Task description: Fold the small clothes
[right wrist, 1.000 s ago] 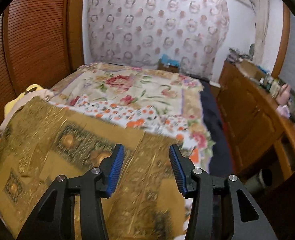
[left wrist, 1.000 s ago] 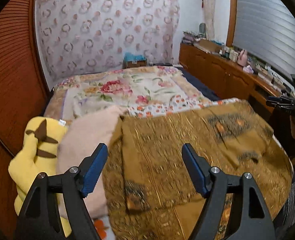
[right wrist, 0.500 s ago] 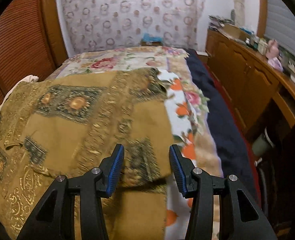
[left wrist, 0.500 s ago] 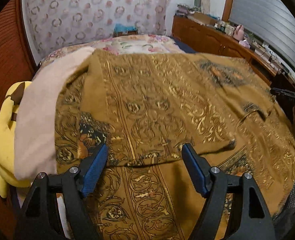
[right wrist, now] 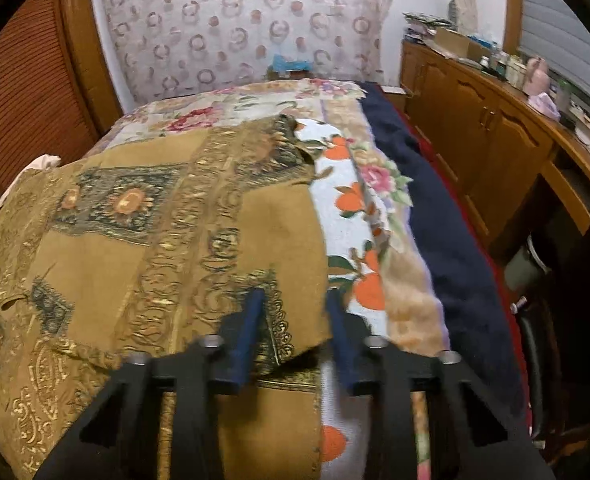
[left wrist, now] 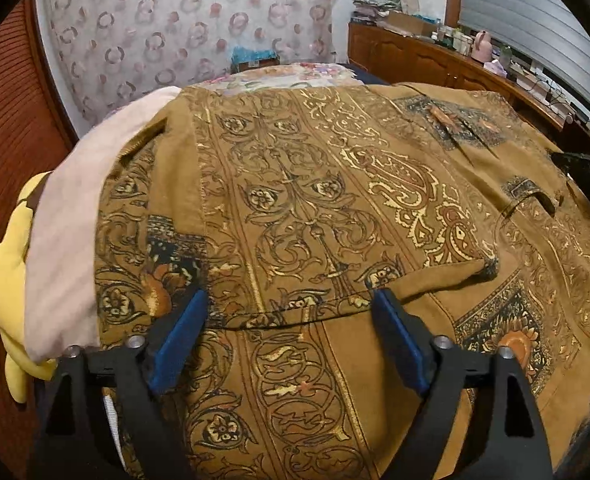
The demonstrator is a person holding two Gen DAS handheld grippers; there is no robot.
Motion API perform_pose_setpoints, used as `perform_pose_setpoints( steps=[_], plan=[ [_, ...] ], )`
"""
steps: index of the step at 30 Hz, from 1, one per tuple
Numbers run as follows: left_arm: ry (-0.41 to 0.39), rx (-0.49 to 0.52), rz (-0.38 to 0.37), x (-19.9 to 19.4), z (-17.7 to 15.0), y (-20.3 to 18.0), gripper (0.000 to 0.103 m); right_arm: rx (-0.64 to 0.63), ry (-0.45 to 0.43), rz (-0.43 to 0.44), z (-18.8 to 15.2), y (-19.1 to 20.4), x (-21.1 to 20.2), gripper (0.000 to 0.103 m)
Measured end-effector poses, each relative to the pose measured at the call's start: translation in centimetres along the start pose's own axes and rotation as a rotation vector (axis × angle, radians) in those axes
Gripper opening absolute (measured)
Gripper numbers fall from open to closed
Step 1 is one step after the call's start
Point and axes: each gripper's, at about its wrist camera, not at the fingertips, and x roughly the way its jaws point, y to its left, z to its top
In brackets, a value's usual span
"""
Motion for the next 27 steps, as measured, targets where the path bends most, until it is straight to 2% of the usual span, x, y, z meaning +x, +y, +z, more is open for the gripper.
perform_pose_setpoints(
  steps=[3, 8, 12, 18, 27],
  plan=[
    [0.0, 0.001, 0.001, 0.0, 0.1, 0.0, 0.089, -0.04, -0.037, 0.025, -0.5, 1.2, 0.4, 0.006],
    [0.0, 0.0, 0.0, 0.0, 0.1, -0.1, 0.089, -0.058, -0.096, 0.079, -0.8, 2.6, -1.4, 0.006],
    [0.0, 0.0, 0.001, 0.0, 0.1, -0.1, 0.089, -0.054, -0.076, 0.048, -1.6, 3.2, -0.7, 0.006],
    [0.0, 0.001, 0.001, 0.0, 0.1, -0.1, 0.089, -0.033, -0.05, 0.049, -2.1, 3.2, 0.7, 0.006],
    [0.004, -0.026, 0.007, -0.2, -0.1, -0.2, 0.089, -0.049, -0.049, 0.034, -1.3, 3.6, 2.0, 0.006]
  ],
)
